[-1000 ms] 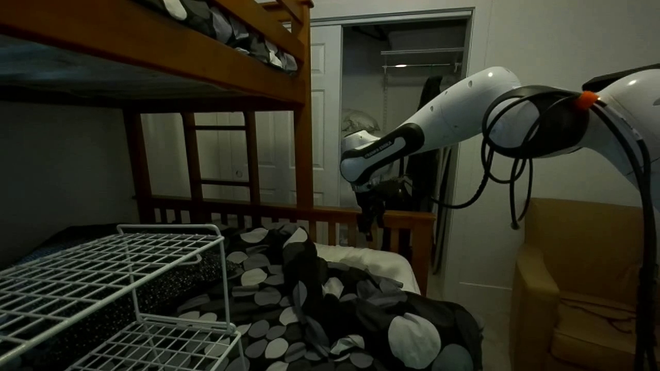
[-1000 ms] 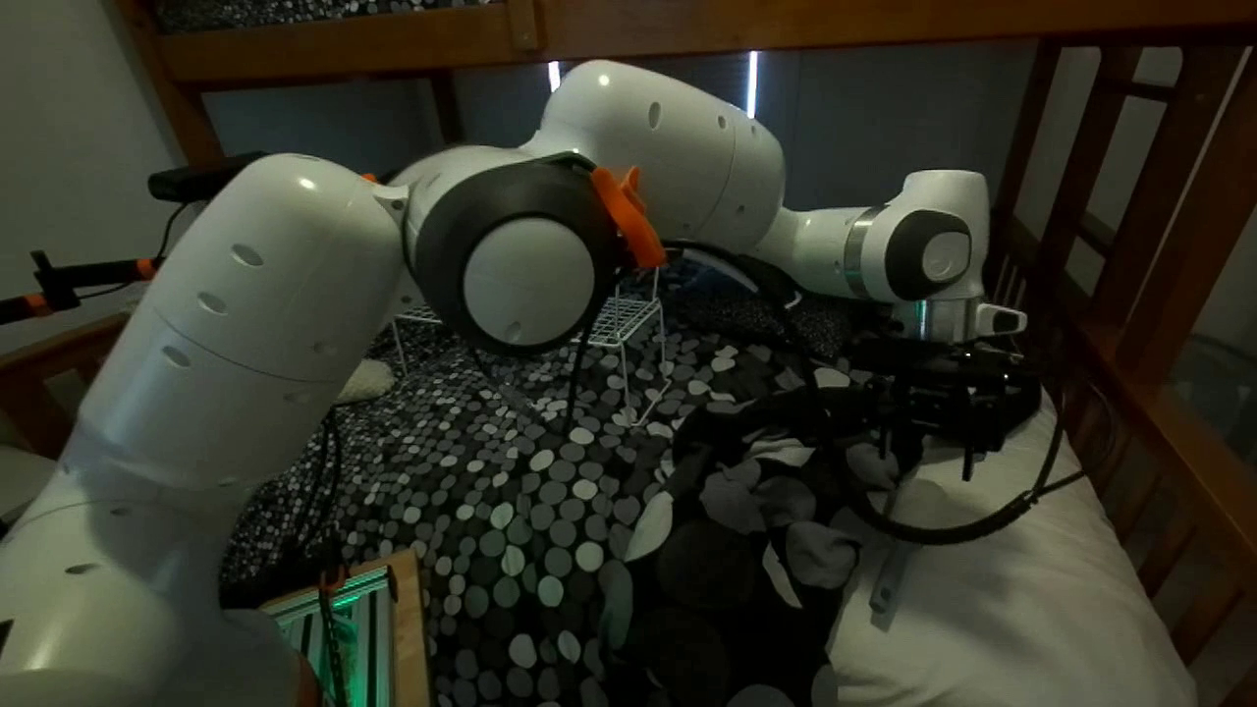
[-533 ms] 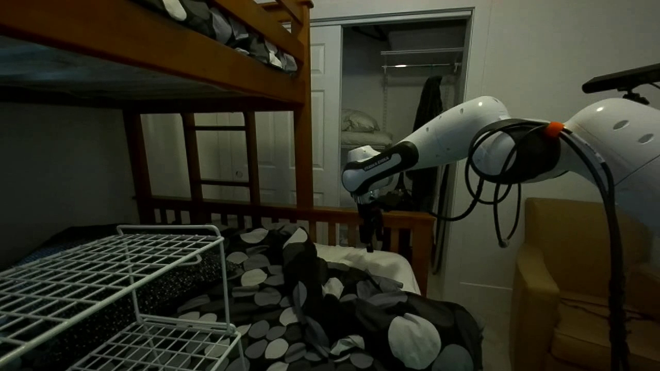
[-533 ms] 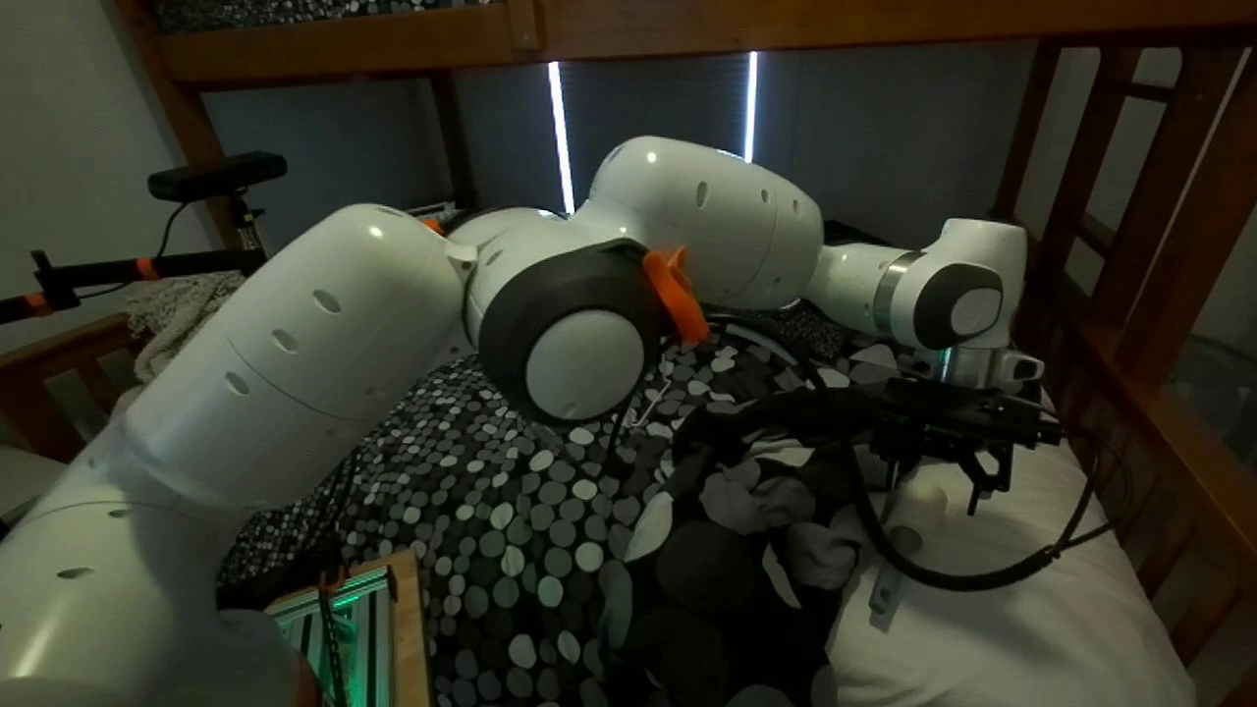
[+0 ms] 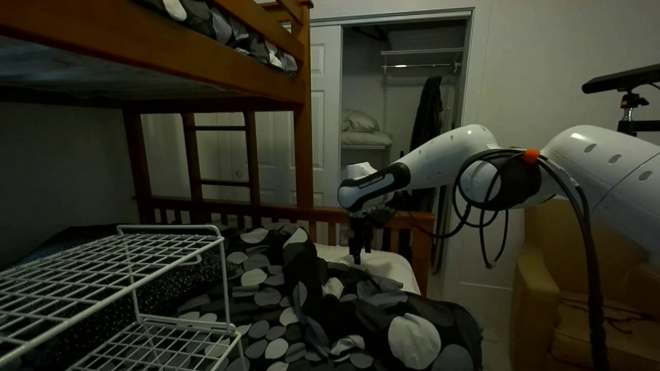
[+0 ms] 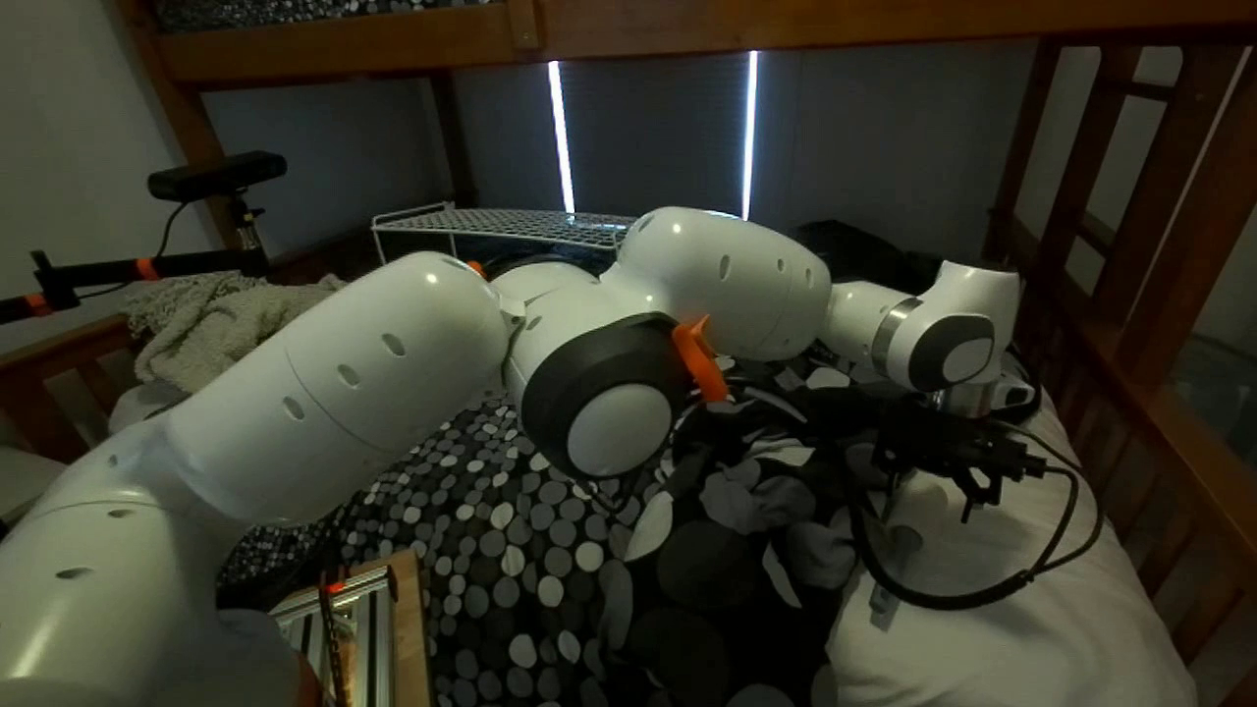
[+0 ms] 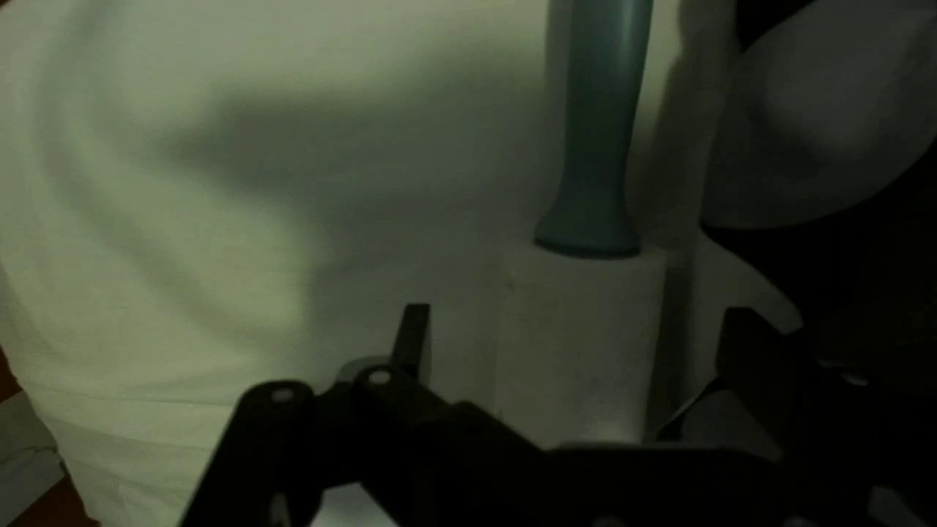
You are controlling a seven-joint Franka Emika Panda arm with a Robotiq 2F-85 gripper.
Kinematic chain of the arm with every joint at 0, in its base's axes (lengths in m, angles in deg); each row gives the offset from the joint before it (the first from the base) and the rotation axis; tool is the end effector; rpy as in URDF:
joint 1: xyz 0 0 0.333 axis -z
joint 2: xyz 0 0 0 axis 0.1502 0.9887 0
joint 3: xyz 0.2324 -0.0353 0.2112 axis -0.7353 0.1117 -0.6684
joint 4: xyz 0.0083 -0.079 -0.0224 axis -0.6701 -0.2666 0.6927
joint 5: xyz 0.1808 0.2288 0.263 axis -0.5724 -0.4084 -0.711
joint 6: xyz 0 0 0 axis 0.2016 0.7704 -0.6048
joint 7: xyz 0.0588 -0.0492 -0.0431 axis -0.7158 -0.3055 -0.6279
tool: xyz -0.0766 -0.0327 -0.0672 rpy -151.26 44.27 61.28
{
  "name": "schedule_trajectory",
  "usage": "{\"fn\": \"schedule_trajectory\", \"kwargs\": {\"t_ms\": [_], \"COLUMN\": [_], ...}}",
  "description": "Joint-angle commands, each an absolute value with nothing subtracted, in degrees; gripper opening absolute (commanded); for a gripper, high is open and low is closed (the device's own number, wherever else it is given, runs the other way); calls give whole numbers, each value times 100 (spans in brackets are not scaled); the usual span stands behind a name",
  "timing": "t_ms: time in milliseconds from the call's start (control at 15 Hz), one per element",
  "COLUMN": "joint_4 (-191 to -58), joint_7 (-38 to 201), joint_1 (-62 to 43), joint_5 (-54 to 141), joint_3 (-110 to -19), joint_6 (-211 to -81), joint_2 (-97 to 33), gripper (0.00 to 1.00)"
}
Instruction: Move the right end of the blanket to the left, then move the lint roller to the left
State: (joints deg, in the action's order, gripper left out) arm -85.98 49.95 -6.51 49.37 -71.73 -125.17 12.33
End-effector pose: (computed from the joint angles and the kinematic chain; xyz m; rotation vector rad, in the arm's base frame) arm 0.7859 -0.0126 0.2251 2.9468 0.7988 -0.0484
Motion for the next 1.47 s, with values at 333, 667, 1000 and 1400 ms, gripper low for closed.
{"fn": "schedule_trajectory", "kwargs": {"t_ms": [333, 667, 1000, 1400], "joint_4": [-7750, -7483, -7375, -7186], "joint_7": [4739, 4730, 4808, 4851], "joint_1": [-550, -548, -536, -551], "joint_5": [4664, 4655, 4625, 4605], "joint_3": [-7324, -7312, -7296, -7280], "joint_6": [-12830, -12761, -12619, -12426], "joint_2": [2009, 2187, 2262, 2477], "gripper": [75, 36, 78, 100]}}
